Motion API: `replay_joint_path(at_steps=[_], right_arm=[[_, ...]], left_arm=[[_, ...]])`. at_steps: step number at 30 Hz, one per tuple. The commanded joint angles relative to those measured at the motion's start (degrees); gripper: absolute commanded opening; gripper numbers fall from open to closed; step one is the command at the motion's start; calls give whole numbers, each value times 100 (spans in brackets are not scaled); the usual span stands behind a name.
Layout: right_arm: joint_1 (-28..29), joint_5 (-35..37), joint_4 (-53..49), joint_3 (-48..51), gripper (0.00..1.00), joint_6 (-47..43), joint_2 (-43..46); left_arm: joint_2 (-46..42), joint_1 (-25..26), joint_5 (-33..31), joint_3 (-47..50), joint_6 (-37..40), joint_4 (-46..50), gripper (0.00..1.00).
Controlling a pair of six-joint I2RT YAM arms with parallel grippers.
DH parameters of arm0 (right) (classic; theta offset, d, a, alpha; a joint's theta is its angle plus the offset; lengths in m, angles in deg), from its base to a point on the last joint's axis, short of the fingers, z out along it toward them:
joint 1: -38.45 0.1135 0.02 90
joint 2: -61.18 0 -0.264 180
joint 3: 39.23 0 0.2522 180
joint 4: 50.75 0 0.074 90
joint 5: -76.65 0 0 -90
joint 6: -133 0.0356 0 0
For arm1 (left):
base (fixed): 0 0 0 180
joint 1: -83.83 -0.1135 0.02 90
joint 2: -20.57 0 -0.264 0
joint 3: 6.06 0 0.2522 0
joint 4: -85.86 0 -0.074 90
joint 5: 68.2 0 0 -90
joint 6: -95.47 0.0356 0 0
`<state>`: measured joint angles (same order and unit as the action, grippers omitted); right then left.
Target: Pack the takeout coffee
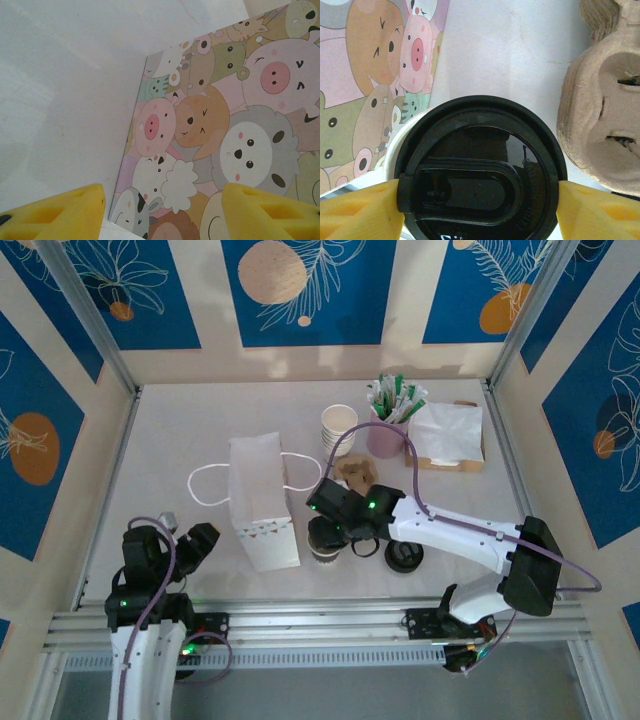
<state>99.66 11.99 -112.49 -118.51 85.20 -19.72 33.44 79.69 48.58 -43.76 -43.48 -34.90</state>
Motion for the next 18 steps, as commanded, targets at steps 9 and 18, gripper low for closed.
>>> replay_joint_path(at_steps=[9,18], right_arm=[[199,252,-36,-163,76,51,79],[236,165,79,-128,76,78,66]], left_arm=[[6,56,55,-127,136,95,63],[-3,54,60,-137,135,129,63]])
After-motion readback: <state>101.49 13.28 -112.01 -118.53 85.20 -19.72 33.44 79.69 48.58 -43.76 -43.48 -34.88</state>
